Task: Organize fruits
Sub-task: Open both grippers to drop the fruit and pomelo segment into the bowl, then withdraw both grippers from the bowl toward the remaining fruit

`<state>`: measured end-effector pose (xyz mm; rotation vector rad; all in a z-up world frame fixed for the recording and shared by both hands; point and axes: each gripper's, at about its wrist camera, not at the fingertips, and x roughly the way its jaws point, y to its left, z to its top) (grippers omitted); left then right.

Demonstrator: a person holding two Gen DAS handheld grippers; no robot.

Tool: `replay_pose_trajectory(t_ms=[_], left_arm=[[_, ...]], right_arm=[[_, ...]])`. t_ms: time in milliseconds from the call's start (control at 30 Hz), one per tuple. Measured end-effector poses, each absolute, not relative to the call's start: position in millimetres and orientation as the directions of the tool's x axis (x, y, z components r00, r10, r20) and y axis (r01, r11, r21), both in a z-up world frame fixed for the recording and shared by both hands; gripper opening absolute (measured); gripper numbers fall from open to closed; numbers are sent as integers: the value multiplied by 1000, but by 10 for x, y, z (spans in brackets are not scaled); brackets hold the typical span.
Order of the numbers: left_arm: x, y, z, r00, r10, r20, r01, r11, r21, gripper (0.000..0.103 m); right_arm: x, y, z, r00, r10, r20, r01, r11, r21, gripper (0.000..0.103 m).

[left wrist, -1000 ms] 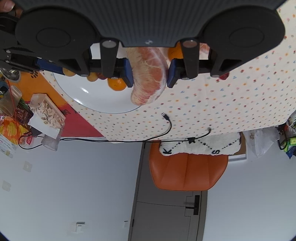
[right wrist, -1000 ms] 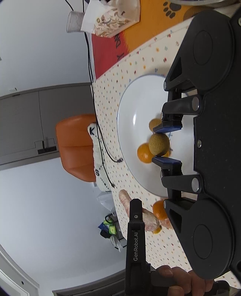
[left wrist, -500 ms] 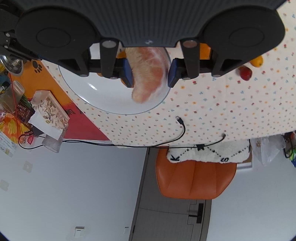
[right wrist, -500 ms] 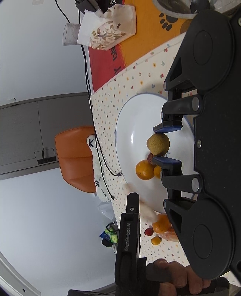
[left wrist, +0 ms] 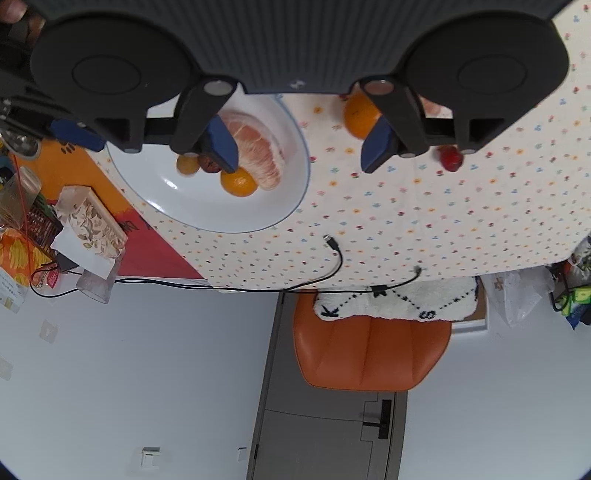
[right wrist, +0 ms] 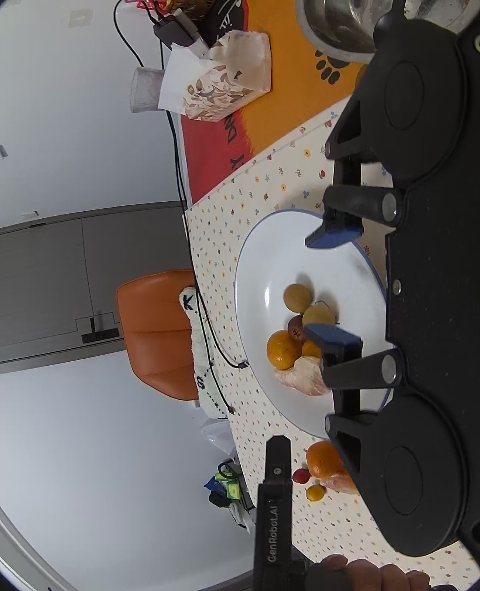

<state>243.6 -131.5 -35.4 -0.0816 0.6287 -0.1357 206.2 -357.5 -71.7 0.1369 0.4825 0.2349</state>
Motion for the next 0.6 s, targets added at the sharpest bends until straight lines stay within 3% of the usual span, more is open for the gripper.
replay_pose_trajectory(t_ms=[267,600], left_arm=[[2247,-1193,-350,810,-120,-574,93,993,-77,85],[2056,-932,-372,816,-82,-573,50,996,-72,88]], right_arm=[[1958,-3474,-678,854,278,-440,-218,958,184,55],[1863,-3300,-627,846,312,-432,-254,949,187,66]])
